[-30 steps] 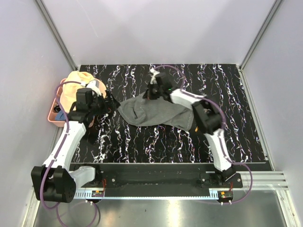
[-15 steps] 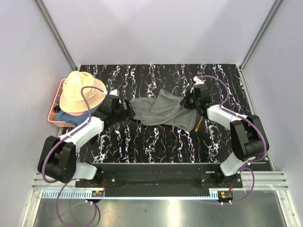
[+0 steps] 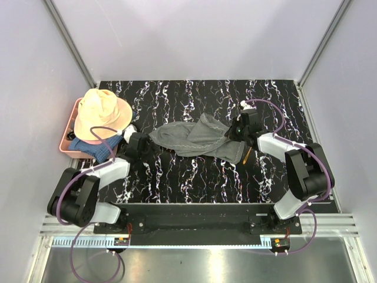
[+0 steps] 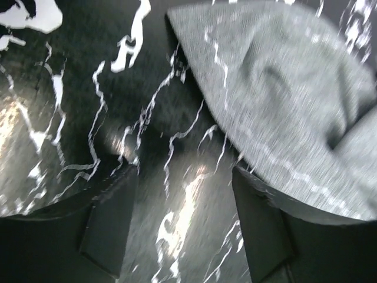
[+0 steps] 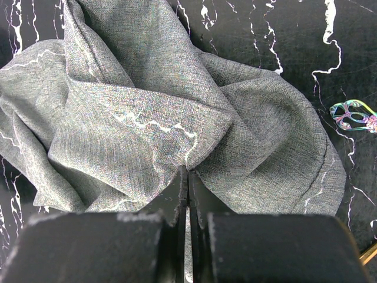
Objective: Fold the napkin, place the utensils inside, and roll it up
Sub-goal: Flatten the napkin out
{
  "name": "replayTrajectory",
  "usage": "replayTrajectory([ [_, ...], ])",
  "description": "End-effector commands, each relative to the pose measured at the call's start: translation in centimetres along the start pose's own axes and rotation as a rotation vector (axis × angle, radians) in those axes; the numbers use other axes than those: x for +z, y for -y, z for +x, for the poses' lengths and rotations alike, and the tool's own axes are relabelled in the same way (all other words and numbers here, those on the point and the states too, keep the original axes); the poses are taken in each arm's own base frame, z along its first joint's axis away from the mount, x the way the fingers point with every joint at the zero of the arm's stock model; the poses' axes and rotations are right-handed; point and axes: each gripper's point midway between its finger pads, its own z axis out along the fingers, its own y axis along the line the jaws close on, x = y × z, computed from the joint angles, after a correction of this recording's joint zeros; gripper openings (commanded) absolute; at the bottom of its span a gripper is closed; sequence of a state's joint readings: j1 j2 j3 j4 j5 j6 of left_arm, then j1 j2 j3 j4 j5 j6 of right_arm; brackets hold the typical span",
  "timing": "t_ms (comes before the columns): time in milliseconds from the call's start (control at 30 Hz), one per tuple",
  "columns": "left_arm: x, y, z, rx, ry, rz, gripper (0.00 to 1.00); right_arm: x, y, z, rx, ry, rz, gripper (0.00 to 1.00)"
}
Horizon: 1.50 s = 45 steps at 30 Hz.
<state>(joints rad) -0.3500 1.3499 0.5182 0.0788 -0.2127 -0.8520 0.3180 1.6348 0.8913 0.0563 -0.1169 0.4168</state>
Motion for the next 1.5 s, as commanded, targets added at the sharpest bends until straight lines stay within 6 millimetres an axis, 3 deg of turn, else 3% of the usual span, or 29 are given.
replayTrajectory([
  [0,1.6,1.8,-3.4,-0.176,0.148,0.060,0.66,-0.3,-0.9,-0.4,0.010,0.020,-0.031,0.00],
  [167,4.1,0.8,-3.0,-0.318,0.094,0.074,0.59,-0.6,-1.3,-0.4,0.015,0.017,-0.052,0.00],
  [500,6.5,0.6,-2.3,-0.333,0.067,0.052,0.48,-0.9,-1.8,-0.7,0.017,0.023,-0.069,0.00],
  [600,6.6,0.6,-2.5,-0.321,0.076,0.049,0.40,-1.0,-1.9,-1.0,0.018,0.029,-0.074,0.00],
  [733,6.7,0.7,-3.0,-0.298,0.095,0.051,0.19,-1.1,-2.2,-1.5,0.017,0.039,-0.080,0.00],
  [767,6.7,0.8,-3.1,-0.291,0.097,0.053,0.08,-1.2,-2.3,-1.7,0.015,0.045,-0.083,0.00],
  [833,6.7,1.0,-3.3,-0.269,0.101,0.061,0.00,-1.3,-2.6,-2.2,0.013,0.055,-0.088,0.00],
  [967,5.6,2.5,-5.2,-0.223,0.141,0.109,0.00,-2.6,-3.5,-4.3,-0.018,0.098,-0.092,0.00],
  [1100,2.1,5.4,-9.4,-0.118,0.237,0.189,0.00,-4.9,-5.0,-7.6,-0.077,0.166,-0.104,0.00],
  [1267,-3.5,9.2,-14.8,0.007,0.365,0.273,0.00,-9.9,-7.6,-14.2,-0.150,0.337,-0.109,0.00],
  [1367,-8.1,11.0,-18.1,0.052,0.466,0.319,0.00,-14.0,-9.4,-18.0,-0.192,0.440,-0.119,0.00],
  [1467,-14.5,13.3,-21.2,0.104,0.590,0.414,0.00,-19.1,-11.1,-21.1,-0.220,0.566,-0.138,0.00],
])
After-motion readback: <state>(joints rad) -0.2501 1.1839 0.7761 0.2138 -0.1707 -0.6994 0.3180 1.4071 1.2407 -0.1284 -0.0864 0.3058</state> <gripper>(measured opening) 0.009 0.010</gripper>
